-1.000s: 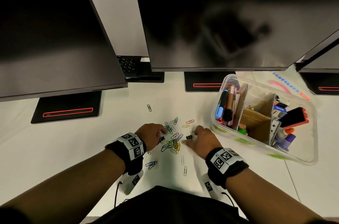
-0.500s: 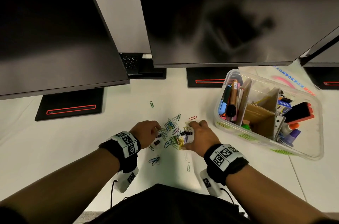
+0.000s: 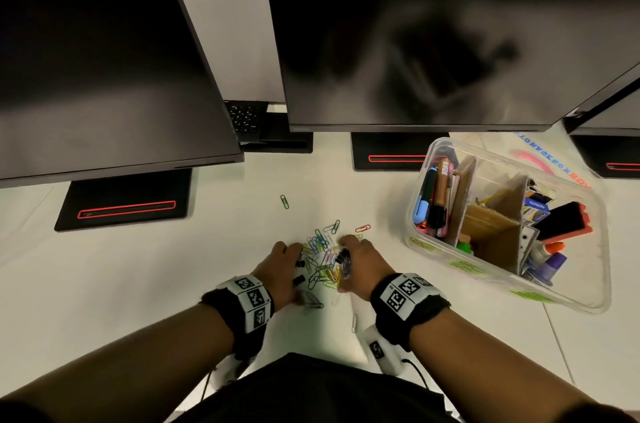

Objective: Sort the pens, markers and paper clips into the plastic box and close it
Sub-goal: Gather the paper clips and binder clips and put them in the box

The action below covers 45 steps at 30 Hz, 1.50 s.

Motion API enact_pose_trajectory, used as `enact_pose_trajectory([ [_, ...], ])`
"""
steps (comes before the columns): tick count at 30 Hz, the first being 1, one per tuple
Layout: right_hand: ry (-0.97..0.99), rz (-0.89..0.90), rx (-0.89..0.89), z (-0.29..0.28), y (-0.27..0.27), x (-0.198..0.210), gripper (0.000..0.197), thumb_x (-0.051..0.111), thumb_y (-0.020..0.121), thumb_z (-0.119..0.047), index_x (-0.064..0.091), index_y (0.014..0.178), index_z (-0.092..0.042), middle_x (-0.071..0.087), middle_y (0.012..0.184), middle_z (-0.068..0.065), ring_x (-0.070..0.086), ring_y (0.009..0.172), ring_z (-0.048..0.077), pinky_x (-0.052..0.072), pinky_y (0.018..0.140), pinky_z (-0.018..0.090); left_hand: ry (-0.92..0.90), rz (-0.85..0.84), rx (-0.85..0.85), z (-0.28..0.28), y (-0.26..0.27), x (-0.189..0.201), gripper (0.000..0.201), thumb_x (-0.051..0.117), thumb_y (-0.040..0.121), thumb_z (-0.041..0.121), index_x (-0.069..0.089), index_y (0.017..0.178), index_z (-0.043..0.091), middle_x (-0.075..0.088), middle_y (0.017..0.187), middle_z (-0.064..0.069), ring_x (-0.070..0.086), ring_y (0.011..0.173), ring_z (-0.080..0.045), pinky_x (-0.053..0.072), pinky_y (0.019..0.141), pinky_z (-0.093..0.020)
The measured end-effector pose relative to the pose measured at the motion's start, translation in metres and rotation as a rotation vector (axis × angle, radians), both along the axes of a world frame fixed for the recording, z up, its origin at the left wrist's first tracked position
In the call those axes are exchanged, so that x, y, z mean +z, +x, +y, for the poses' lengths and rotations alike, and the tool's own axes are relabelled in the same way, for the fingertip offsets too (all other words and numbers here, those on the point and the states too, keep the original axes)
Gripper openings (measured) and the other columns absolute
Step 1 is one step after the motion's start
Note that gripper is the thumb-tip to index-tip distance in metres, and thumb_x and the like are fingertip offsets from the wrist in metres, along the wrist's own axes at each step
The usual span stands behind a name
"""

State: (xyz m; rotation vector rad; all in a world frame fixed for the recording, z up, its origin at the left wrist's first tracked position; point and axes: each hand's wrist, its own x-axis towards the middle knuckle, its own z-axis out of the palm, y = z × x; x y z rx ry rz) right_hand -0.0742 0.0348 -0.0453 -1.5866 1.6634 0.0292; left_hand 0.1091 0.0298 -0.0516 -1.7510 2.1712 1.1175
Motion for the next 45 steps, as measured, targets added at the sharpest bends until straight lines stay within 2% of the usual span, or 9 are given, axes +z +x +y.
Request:
enact_pose_trajectory([
  [7, -0.225, 0.037, -0.064, -0.025, -0.007, 0.01, 0.055, 0.059, 0.081, -0.009, 0.044, 0.133, -0.014, 0.043, 0.131, 0.013, 0.048, 0.119, 0.03, 0.038, 0.099, 0.027, -0.126, 0.178, 0.011, -0.026, -0.01, 0.012, 0.057, 0.066, 0.083, 0.023, 0.042, 0.134, 0.019, 0.041, 0.131, -0.005, 0.054, 0.112, -0.024, 0.044, 0.097, -0.028],
  [14, 0.012, 0.146, 0.185, -0.037, -0.002, 0.003, 0.077, 0.051, 0.091, -0.014, 0.001, 0.151, -0.012, -0.002, 0.159, 0.01, -0.001, 0.147, 0.031, 0.006, 0.121, 0.037, -0.145, -0.133, -0.014, -0.089, 0.007, 0.007, 0.07, 0.053, 0.091, 0.03, 0.018, 0.147, 0.01, 0.01, 0.158, -0.01, 0.015, 0.145, -0.027, 0.02, 0.119, -0.037],
  [18, 0.062, 0.083, 0.338, -0.035, 0.003, 0.009, 0.069, 0.046, 0.094, -0.013, 0.008, 0.151, -0.013, 0.005, 0.159, 0.01, 0.008, 0.147, 0.025, 0.011, 0.119, 0.032, -0.041, -0.234, -0.117, -0.095, -0.004, 0.002, 0.073, 0.042, 0.096, 0.036, 0.002, 0.149, 0.006, -0.005, 0.159, -0.012, -0.002, 0.148, -0.027, 0.01, 0.122, -0.039],
  [21, 0.027, 0.015, 0.325, -0.029, -0.003, 0.018, 0.058, 0.047, 0.09, -0.011, 0.031, 0.145, -0.013, 0.037, 0.149, 0.011, 0.037, 0.136, 0.025, 0.031, 0.112, 0.03, -0.022, -0.207, -0.229, -0.078, -0.013, 0.001, 0.066, 0.033, 0.099, 0.034, 0.0, 0.15, 0.007, -0.009, 0.159, -0.01, -0.007, 0.148, -0.026, 0.006, 0.121, -0.038],
  [25, -0.149, 0.083, 0.186, -0.016, -0.024, 0.015, 0.053, 0.054, 0.086, -0.014, 0.042, 0.138, -0.014, 0.044, 0.142, 0.008, 0.04, 0.131, 0.023, 0.031, 0.108, 0.026, -0.042, -0.049, -0.415, -0.043, -0.011, 0.003, 0.053, 0.029, 0.102, 0.021, 0.011, 0.15, 0.01, 0.005, 0.16, -0.005, 0.006, 0.148, -0.017, 0.003, 0.117, -0.021],
  [31, -0.054, 0.171, 0.219, -0.014, -0.028, -0.005, 0.072, 0.046, 0.091, -0.014, 0.005, 0.15, -0.008, 0.002, 0.159, 0.011, 0.005, 0.148, 0.023, 0.009, 0.12, 0.028, -0.085, 0.129, -0.241, -0.028, 0.01, 0.005, 0.045, 0.04, 0.098, 0.024, 0.038, 0.142, 0.013, 0.038, 0.149, -0.004, 0.034, 0.139, -0.014, 0.019, 0.113, -0.017],
  [37, -0.057, 0.042, 0.336, 0.006, -0.018, 0.006, 0.079, 0.066, 0.081, -0.043, 0.027, 0.146, -0.023, 0.035, 0.148, 0.004, 0.035, 0.134, 0.023, 0.033, 0.111, 0.033, -0.037, 0.118, -0.254, -0.017, 0.023, 0.01, 0.044, 0.043, 0.089, 0.027, 0.054, 0.13, 0.014, 0.058, 0.129, -0.005, 0.051, 0.122, -0.018, 0.036, 0.106, -0.023],
  [41, 0.007, 0.15, 0.346, 0.024, -0.029, 0.01, 0.117, 0.087, 0.052, -0.043, 0.016, 0.145, -0.033, 0.027, 0.14, 0.006, 0.039, 0.124, 0.028, 0.045, 0.099, 0.042, -0.051, 0.125, -0.199, -0.009, 0.029, 0.004, 0.059, 0.051, 0.078, 0.052, 0.051, 0.13, 0.023, 0.055, 0.125, 0.0, 0.051, 0.118, -0.016, 0.039, 0.105, -0.03],
  [45, -0.015, 0.101, 0.267, 0.035, -0.021, -0.001, 0.119, 0.089, 0.053, -0.032, 0.013, 0.145, -0.032, 0.025, 0.139, 0.009, 0.045, 0.122, 0.028, 0.045, 0.102, 0.036, 0.059, 0.003, -0.129, -0.001, 0.024, 0.004, 0.087, 0.079, 0.068, 0.037, 0.03, 0.139, 0.025, 0.039, 0.13, -0.001, 0.049, 0.117, -0.02, 0.043, 0.1, -0.031],
])
